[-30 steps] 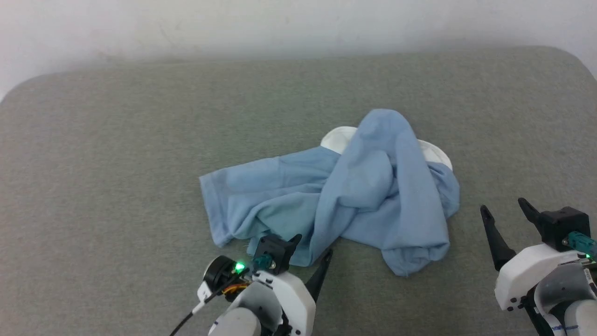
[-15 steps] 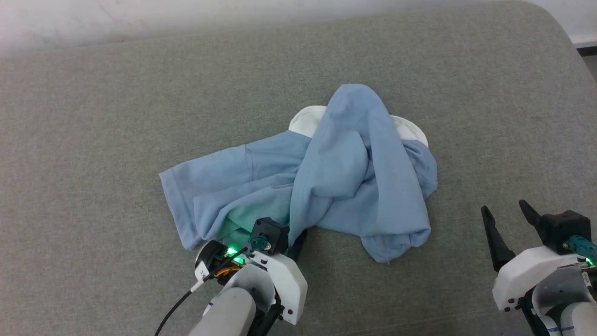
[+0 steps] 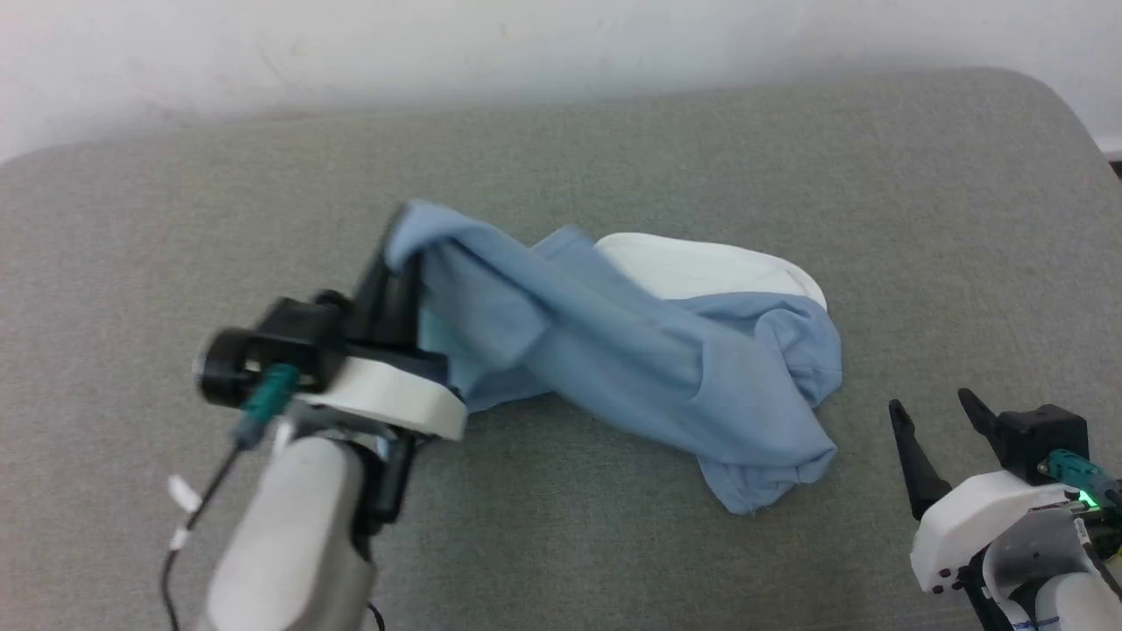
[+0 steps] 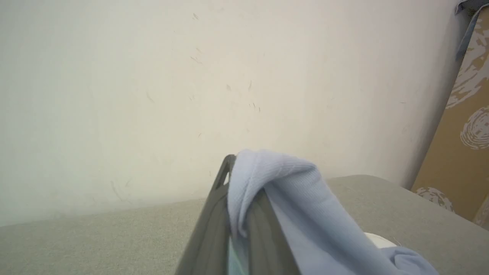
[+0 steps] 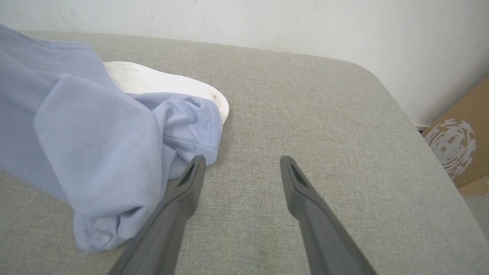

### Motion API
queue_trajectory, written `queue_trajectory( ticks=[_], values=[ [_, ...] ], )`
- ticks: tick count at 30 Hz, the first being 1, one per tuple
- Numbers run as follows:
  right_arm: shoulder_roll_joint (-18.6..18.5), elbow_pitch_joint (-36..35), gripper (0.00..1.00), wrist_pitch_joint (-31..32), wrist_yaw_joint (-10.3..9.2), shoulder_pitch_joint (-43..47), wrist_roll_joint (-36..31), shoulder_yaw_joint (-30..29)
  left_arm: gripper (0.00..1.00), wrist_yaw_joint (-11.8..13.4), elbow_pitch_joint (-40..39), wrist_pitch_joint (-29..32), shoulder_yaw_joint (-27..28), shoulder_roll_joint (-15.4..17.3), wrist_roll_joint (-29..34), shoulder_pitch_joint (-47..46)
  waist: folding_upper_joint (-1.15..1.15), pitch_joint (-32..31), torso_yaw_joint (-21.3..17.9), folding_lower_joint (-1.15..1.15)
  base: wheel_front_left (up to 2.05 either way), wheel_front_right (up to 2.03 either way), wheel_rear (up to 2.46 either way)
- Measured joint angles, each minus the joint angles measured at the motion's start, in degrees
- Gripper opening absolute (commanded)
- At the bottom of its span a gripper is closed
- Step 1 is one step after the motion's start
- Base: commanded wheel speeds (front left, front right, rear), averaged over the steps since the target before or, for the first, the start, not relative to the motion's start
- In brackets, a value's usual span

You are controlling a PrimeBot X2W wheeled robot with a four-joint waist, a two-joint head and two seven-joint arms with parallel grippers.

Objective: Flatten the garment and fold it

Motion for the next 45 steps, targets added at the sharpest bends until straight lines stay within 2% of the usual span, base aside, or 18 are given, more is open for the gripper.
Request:
queue_trajectory(
  ticks=[5, 10, 15, 18, 20, 21, 22, 23, 28, 32, 37, 42, 43, 44, 45],
  values=[
    [0.6, 0.3, 1.0, -0.2, 0.0, 0.5, -0.1, 0.1, 0.0, 2.4, -5.9, 0.4, 3.4, 2.8, -0.3, 2.5, 0.0, -1.1, 1.3, 0.0, 0.0, 0.0, 0.0],
    [1.0, 0.9, 1.0, -0.5, 0.0, 1.0, -0.1, 0.3, 0.0, 4.6, -7.4, 2.4, 5.6, 4.8, -1.3, 12.7, 0.0, -1.6, 2.7, 0.0, 0.0, 0.0, 0.0],
    [1.1, 1.6, 1.0, -0.6, 0.0, 1.8, -0.1, 0.2, 0.0, 7.3, -7.4, 2.0, 7.8, 3.6, -4.5, 23.0, 0.0, -1.9, 4.3, 0.0, 0.0, 0.0, 0.0],
    [1.0, 2.2, 1.0, -0.5, 0.0, 2.4, -0.1, 0.0, 0.0, 8.8, -5.8, 1.6, 9.1, 2.8, -5.3, 26.1, 0.0, -2.0, 5.6, 0.0, 0.0, 0.0, 0.0],
    [0.9, 2.6, 1.0, -0.4, 0.0, 2.4, -0.1, 0.2, 0.0, 8.9, -3.0, 1.7, 9.1, 2.9, -5.6, 26.4, 0.0, -2.2, 6.5, 0.0, 0.0, 0.0, 0.0],
    [0.9, 2.8, 1.0, -0.4, 0.0, 2.4, -0.1, 0.4, 0.1, 8.9, -1.6, 2.1, 8.9, 2.9, -5.5, 26.4, 0.0, -2.3, 7.0, 0.0, 0.0, 0.0, 0.0],
    [0.8, 3.2, 1.0, -0.3, 0.0, 2.4, -0.1, 0.6, 0.58, 8.9, -0.3, 2.6, 8.4, 2.8, -5.5, 26.4, 0.0, -2.4, 7.5, 0.0, 0.0, 0.0, 0.0],
    [0.6, 3.4, 1.0, -0.1, 0.0, 2.4, -0.1, 1.0, 1.0, 8.9, 0.6, 2.6, 8.1, 2.7, -5.5, 26.2, 0.0, -2.5, 7.9, 0.0, 0.0, 0.0, 0.0],
    [-0.8, 3.8, 1.0, 1.6, 0.0, 1.8, 0.1, 2.3, 1.0, 8.7, 0.4, -0.5, 7.4, 1.4, -5.2, 22.9, 0.0, -3.1, 10.2, 0.0, 0.0, 0.0, 0.0],
    [-1.4, 5.6, 1.0, 7.3, 0.0, 0.0, 2.8, 3.7, 1.0, 7.2, -2.5, -1.9, 6.6, 1.1, -2.8, 20.9, 0.0, -3.4, 12.2, 0.0, 0.0, 0.0, 0.0],
    [-2.5, 10.0, 1.0, 14.9, 0.0, -2.1, 4.5, 5.8, 1.0, 6.7, -8.2, -2.3, 6.7, 0.3, 0.2, 20.8, 0.0, -3.4, 14.8, 0.0, 0.0, 0.0, 0.0],
    [-3.5, 14.9, 1.0, 18.1, 0.0, -3.9, 4.0, 6.4, 1.0, 5.2, -10.2, -2.3, 6.3, -1.0, 1.8, 21.1, 0.0, -2.9, 16.9, 0.0, 0.0, 0.0, 0.0],
    [-3.6, 15.7, 0.27, 18.3, 0.0, -4.2, 3.7, 6.4, 1.0, 5.1, -10.4, -2.3, 6.4, -1.1, 1.9, 21.1, 0.0, -2.8, 17.2, 0.0, 0.0, 0.0, 0.0],
    [-3.9, 16.5, 0.0, 18.2, 0.01, -4.6, 3.3, 6.4, 1.0, 4.9, -10.4, -2.3, 6.4, -1.2, 2.1, 21.2, 0.0, -2.6, 17.5, 0.0, 0.0, 0.0, 0.0],
    [-4.2, 17.0, 0.0, 17.9, 0.04, -5.0, 2.9, 6.4, 1.0, 4.7, -10.5, -2.3, 6.4, -1.4, 2.2, 21.3, 0.0, -2.4, 17.6, 0.0, 0.0, 0.0, 0.0]
  ],
)
